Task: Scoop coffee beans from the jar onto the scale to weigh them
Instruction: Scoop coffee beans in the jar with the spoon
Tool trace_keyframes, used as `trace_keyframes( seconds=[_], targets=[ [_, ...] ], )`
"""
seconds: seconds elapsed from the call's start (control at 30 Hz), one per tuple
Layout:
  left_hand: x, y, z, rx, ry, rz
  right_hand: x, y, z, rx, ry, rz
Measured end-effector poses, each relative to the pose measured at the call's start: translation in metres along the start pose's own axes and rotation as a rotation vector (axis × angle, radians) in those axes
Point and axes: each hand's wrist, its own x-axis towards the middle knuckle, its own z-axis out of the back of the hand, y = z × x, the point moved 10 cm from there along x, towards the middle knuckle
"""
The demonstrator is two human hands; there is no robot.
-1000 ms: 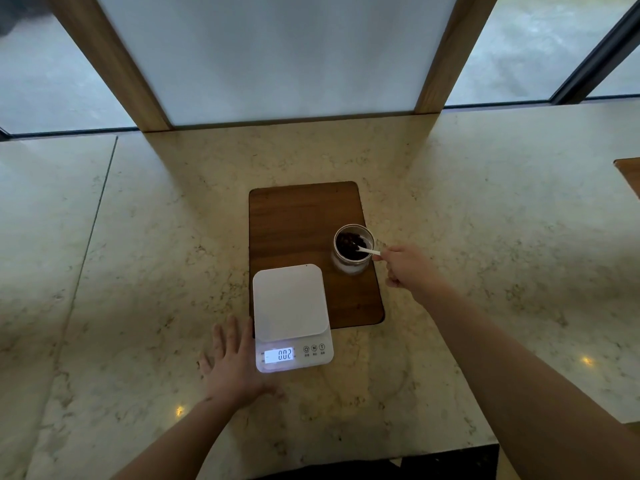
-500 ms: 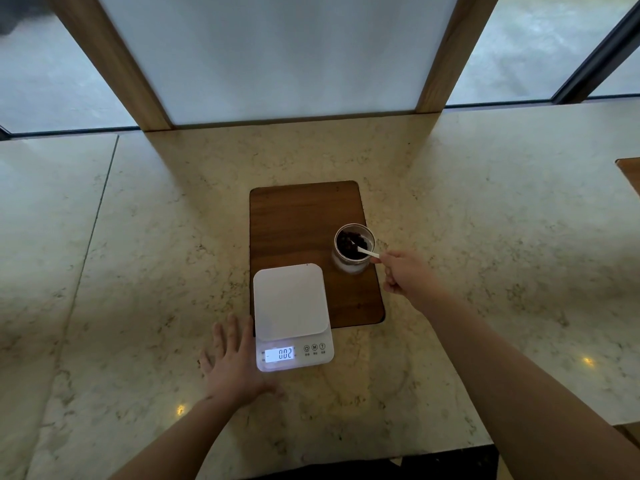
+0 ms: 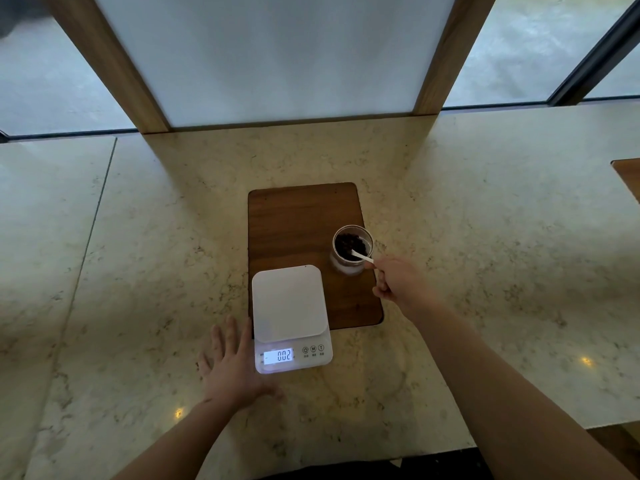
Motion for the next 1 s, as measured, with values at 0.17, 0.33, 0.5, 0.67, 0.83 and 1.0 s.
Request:
trace_keyframes(
  seconds=[0.17,0.33,0.5,0.67,0.83,1.0],
  targets=[
    [-0.001,-0.002,0.0,-0.001,0.003,0.007,-0.005,-0.014,-0.004,0.061,-0.013,-0.028],
    [0.0,0.0,-0.001,0.005,0.012,0.009,-0.011,-0.016,-0.008,0.085,-0.027,-0.022],
    [0.003,0.002,-0.003,0.014,0.012,0.001,-0.017,-0.016,-0.01,0.124,-0.034,-0.04],
    [0.006,0.004,-0.006,0.039,0.028,0.017,-0.021,-0.02,-0.012,0.216,-0.055,-0.054],
    [0.009,0.003,-0.01,0.069,0.074,0.05,-0.019,-0.023,-0.012,0.261,-0.047,-0.053],
    [0.013,0.006,-0.012,0.067,0.077,0.052,-0.017,-0.024,-0.012,0.275,-0.048,-0.055]
  ],
)
